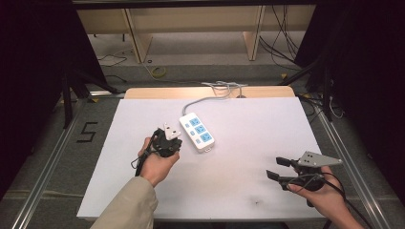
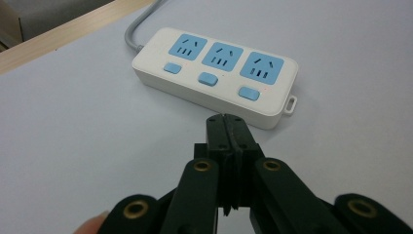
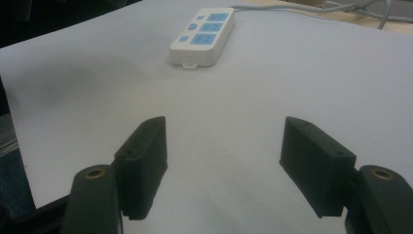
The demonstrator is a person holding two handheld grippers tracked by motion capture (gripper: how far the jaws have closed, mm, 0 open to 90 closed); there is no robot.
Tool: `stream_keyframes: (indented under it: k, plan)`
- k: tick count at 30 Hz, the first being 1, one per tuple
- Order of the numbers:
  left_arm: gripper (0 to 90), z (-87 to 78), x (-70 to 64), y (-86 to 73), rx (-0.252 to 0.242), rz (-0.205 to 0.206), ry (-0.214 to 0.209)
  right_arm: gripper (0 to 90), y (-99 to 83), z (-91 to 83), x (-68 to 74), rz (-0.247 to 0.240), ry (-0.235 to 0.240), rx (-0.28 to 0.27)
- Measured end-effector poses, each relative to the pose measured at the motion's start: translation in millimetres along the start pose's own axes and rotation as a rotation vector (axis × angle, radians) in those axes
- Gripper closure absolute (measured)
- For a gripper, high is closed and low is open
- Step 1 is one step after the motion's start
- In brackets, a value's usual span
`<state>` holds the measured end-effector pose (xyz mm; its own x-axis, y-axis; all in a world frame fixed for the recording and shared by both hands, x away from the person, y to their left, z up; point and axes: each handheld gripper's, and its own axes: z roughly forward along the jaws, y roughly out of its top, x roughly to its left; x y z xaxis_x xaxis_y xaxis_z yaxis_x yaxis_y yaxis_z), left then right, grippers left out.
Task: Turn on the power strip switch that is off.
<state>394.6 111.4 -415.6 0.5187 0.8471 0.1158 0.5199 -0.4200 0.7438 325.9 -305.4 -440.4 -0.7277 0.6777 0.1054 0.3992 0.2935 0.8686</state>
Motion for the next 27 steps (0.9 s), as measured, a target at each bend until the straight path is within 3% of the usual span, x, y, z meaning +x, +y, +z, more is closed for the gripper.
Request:
stream_keyframes:
  k: [27]
  plan:
    - [89.9, 18.6, 3.7, 18.3, 0.019, -0.006, 0.0, 34.3, -0.6, 0.3, 0.3, -0.004, -0.003, 0.004]
